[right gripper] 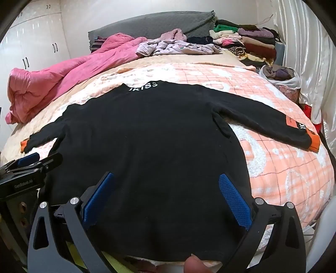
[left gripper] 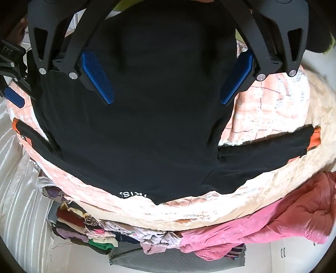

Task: Fold small clothes

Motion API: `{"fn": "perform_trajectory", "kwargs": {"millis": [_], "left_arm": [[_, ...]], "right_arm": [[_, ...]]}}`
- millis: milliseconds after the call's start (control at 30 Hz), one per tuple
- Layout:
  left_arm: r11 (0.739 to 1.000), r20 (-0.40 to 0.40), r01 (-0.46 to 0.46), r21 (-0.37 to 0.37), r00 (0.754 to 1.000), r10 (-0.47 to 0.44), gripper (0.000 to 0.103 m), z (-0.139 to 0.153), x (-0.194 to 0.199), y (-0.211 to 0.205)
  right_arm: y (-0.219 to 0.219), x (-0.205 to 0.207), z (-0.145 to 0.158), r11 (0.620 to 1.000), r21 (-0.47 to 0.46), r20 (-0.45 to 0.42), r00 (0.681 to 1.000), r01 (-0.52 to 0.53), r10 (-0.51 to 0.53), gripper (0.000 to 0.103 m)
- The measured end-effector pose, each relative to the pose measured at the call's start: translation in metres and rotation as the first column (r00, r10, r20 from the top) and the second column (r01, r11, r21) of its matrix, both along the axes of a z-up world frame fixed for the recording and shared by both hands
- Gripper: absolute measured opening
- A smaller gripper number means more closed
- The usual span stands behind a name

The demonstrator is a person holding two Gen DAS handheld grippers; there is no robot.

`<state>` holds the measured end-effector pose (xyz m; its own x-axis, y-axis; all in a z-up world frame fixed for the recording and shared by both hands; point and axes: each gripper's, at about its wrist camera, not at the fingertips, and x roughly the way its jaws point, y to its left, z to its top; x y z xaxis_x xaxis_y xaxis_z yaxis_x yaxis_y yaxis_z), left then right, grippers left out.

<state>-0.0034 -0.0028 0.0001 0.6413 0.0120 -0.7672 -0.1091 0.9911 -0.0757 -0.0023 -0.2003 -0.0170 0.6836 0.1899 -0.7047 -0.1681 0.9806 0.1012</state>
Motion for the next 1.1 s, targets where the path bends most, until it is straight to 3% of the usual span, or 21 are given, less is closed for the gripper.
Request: {"fn": "perform_trajectory", "kwargs": {"millis": [1100], "left_arm": [[1.0,0.024,0.0,0.018,1.0,0.0,0.095,0.0065,-0.0007,0.0015]], "right_arm": [[0.0075,0.0025,-0.0033,1.0,-0.003,-0.007,1.0,0.002,-0.002,0.099]]}}
